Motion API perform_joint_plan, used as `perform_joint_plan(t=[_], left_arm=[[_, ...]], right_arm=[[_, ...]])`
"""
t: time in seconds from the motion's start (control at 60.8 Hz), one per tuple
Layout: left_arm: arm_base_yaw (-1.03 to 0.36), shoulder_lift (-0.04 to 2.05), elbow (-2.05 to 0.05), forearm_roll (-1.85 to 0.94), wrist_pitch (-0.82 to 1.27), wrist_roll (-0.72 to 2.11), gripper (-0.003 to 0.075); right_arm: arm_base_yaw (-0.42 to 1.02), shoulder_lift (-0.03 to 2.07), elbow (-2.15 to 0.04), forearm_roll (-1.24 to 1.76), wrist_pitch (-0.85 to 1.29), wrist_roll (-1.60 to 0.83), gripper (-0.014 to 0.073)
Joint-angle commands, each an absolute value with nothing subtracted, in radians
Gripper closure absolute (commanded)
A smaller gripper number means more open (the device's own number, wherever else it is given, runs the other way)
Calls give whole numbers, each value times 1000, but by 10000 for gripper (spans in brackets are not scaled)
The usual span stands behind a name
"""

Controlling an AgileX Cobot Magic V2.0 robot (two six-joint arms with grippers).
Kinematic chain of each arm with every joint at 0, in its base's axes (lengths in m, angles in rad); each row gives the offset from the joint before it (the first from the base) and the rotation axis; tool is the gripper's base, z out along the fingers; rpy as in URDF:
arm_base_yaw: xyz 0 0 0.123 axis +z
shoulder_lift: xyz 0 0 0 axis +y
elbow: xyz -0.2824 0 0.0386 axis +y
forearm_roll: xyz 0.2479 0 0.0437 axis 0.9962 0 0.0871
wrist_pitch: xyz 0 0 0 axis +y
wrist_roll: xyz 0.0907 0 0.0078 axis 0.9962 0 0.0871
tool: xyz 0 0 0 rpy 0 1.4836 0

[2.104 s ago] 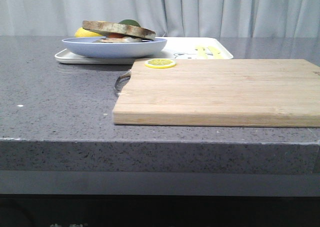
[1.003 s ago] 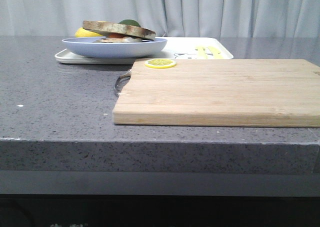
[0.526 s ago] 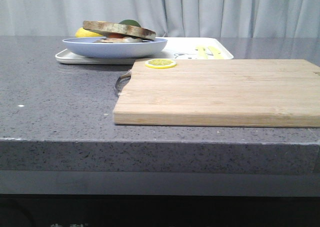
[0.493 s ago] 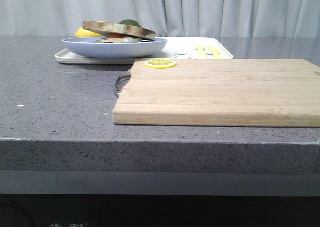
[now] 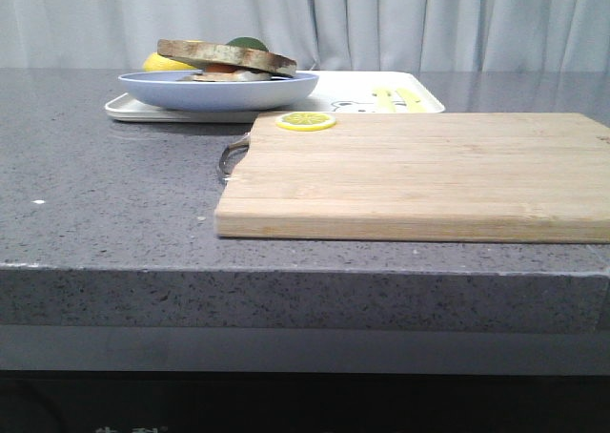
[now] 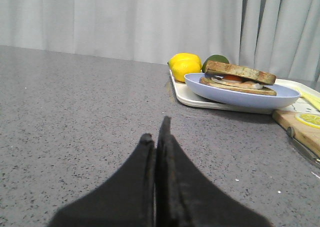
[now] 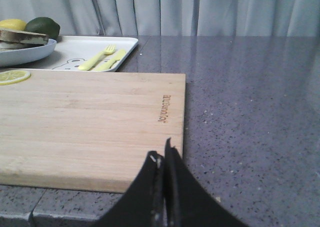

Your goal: Place bread and move sandwich to tray

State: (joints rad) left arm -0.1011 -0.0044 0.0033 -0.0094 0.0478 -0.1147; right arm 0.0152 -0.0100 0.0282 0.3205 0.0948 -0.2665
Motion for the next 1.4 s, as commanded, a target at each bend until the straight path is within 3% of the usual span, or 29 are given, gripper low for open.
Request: perform_joint_plan(t=[0.0,0.214,1.381], left_arm=[[-107,-24,6,-9,-36,-123,741],[-107,-24,6,-9,-36,-123,741],[-107,-24,6,-9,-36,-123,741]], right_arm=[[10,-28,25,290,-14,-247,662],[10,-29,25,23,-55,79,662],[-30,-28,25,21,-55,79,662]])
